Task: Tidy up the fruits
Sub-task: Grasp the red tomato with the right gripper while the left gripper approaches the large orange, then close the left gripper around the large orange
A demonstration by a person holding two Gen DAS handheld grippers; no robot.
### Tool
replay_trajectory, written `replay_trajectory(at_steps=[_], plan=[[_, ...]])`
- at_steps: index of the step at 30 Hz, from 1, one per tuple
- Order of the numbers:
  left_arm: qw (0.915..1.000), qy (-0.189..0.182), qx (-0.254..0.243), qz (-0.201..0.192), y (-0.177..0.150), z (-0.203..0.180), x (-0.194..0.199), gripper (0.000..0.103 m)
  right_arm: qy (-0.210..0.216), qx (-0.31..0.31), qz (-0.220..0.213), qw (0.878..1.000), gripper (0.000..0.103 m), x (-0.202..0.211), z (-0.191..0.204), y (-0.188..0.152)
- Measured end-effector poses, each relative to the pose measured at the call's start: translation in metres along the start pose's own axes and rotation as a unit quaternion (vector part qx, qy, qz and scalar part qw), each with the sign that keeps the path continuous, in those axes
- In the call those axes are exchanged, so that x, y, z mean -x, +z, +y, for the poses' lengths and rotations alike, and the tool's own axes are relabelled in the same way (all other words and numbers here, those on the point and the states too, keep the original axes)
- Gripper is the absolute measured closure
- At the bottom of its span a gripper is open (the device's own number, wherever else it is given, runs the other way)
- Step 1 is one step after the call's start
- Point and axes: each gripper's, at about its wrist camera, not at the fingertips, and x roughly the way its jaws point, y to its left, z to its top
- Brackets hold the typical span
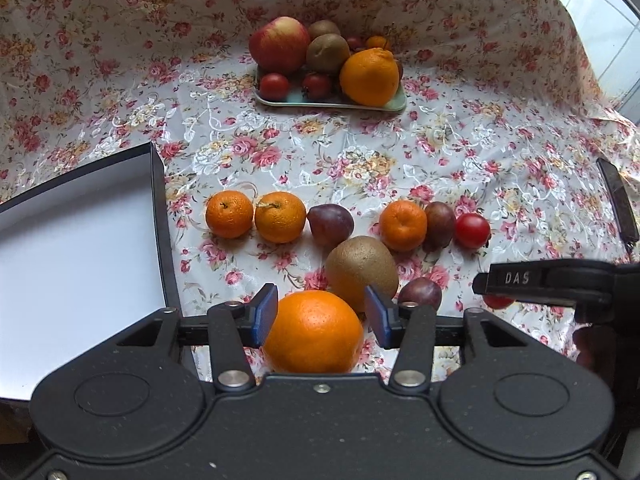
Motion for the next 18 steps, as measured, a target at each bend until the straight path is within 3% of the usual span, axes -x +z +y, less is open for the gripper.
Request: replay_trajectory(at_steps=[7,15,18], plan=[[0.9996,-0.004,-0.016,0.023,-0.012,0.000,-0.012,0.047,0.013,-0.002,-0.003,1.000,0.067,0.009,0.002,0.000],[0.9951,0.058,-0.074,0.028,-0.017,-0.021,-0.029,0.034,0.020,-0.008,0.004,1.000,0.067,0.011,0.003,-0.001],[0.9946,0.067,-0.070,0.038,-0.017,-0.022,-0.037,0.031,0.021,-0.010,0.005,1.000,0.067,0.011,0.003,-0.001]])
